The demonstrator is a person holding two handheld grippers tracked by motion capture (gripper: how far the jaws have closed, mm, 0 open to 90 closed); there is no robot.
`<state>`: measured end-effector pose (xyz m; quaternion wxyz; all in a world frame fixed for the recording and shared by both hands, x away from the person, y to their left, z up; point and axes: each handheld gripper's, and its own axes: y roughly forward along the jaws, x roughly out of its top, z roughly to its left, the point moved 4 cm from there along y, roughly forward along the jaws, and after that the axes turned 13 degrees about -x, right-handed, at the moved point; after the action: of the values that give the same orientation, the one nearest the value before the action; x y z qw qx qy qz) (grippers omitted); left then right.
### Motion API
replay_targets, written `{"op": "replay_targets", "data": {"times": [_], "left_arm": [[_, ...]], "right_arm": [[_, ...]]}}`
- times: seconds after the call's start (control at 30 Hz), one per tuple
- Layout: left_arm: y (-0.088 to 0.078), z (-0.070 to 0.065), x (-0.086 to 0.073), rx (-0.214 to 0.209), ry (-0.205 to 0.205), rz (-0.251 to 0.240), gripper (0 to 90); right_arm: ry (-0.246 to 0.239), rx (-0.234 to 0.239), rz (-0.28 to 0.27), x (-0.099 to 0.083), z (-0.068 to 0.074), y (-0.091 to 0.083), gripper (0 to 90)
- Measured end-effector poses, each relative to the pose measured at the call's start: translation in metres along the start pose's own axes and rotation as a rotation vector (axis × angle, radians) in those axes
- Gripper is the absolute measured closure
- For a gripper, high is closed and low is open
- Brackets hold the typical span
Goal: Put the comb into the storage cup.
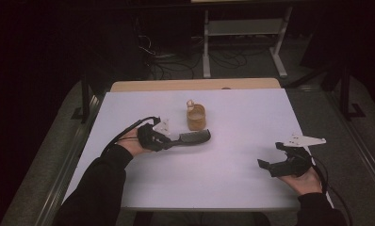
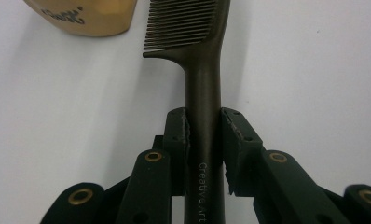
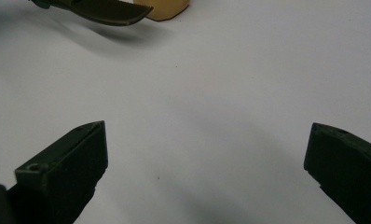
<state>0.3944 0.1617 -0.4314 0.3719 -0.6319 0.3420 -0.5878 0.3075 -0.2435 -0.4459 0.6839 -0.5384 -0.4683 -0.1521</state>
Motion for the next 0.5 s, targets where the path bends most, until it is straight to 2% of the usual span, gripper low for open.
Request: {"op": "replay_targets", "data": {"times": [0.37, 0.5], "left_arm": [[-0.017, -0.006, 0.005, 0.008, 0.009, -0.061, 73.4], [-0.022, -0.009, 0.007, 0.017, 0.023, -0.064, 73.4]], "right_arm": [[-0.001, 0.001, 0.003, 0.0, 0.001, 0.001, 0.0], [-0.001, 0.001, 0.004, 0.0, 0.001, 0.001, 0.0]]}}
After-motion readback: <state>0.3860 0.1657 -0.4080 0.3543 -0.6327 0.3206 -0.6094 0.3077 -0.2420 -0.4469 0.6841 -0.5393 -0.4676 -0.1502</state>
